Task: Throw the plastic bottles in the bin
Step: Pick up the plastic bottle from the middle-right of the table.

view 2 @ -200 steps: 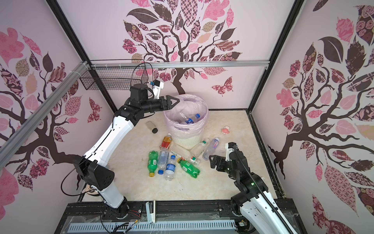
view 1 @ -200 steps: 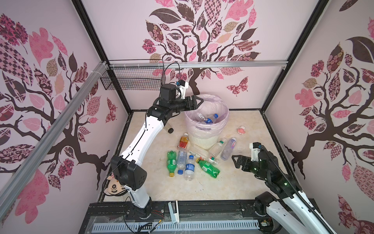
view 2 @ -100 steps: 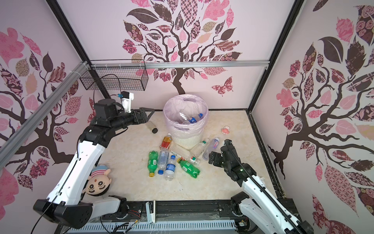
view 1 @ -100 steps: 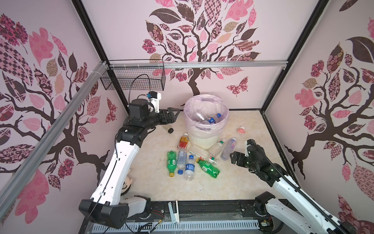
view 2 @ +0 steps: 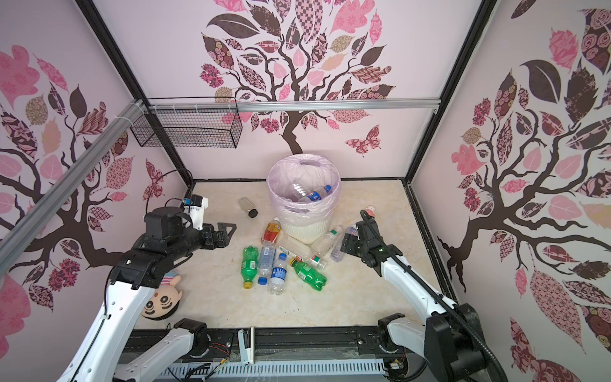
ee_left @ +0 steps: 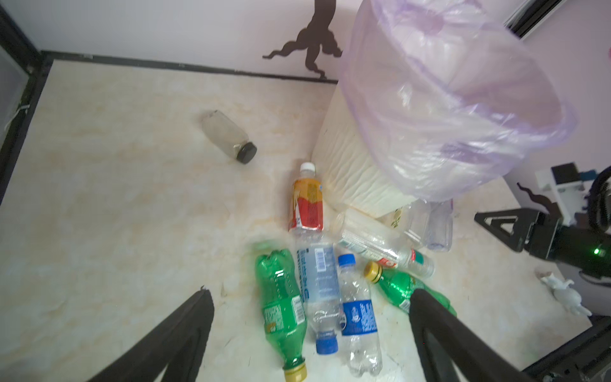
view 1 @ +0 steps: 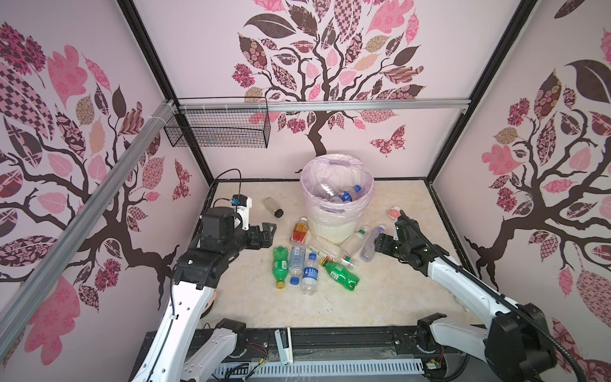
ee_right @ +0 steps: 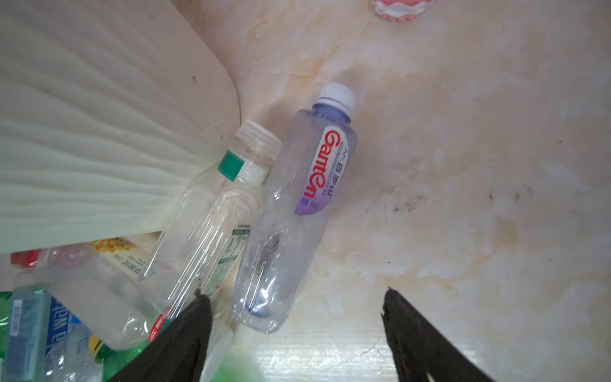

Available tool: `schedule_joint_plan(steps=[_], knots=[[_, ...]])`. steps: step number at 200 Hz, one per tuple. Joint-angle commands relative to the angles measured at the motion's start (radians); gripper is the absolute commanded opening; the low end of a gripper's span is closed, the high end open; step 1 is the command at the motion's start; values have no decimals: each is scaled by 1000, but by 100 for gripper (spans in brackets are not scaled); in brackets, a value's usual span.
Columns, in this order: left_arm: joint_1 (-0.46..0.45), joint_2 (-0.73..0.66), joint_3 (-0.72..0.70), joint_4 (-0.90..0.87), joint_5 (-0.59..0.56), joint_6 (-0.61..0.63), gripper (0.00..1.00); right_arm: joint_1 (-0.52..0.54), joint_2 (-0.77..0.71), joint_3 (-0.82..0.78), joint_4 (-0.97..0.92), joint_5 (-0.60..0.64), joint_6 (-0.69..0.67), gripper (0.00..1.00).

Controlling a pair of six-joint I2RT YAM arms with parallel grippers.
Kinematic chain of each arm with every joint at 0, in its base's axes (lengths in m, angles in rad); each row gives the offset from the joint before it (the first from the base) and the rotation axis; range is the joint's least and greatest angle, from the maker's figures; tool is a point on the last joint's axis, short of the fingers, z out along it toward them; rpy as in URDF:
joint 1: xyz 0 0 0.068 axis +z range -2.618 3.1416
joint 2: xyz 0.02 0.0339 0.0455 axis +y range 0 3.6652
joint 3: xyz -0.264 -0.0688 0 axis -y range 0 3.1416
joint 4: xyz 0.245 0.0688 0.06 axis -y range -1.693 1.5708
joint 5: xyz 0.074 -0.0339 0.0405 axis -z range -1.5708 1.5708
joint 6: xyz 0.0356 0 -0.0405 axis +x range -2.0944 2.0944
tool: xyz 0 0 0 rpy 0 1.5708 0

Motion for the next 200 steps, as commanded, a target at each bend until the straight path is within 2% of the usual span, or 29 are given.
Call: schedule_joint_plan(steps=[1, 56, 91, 166, 200], knots=[[0, -41, -67, -6, -37, 17, 96, -7, 82, 80, 12, 64, -62, 83], [0, -130, -169, -6, -52, -1, 95, -8, 258, 123, 68, 15, -47, 79], [0, -178, -226, 30, -49, -22, 95, -9, 340, 132, 74, 71, -46, 78], [-1, -209, -297, 70, -35, -47, 94, -9, 490, 188, 74, 55, -53, 74], [0, -224, -320, 85, -33, -61, 94, -9, 503, 196, 71, 45, -54, 60]])
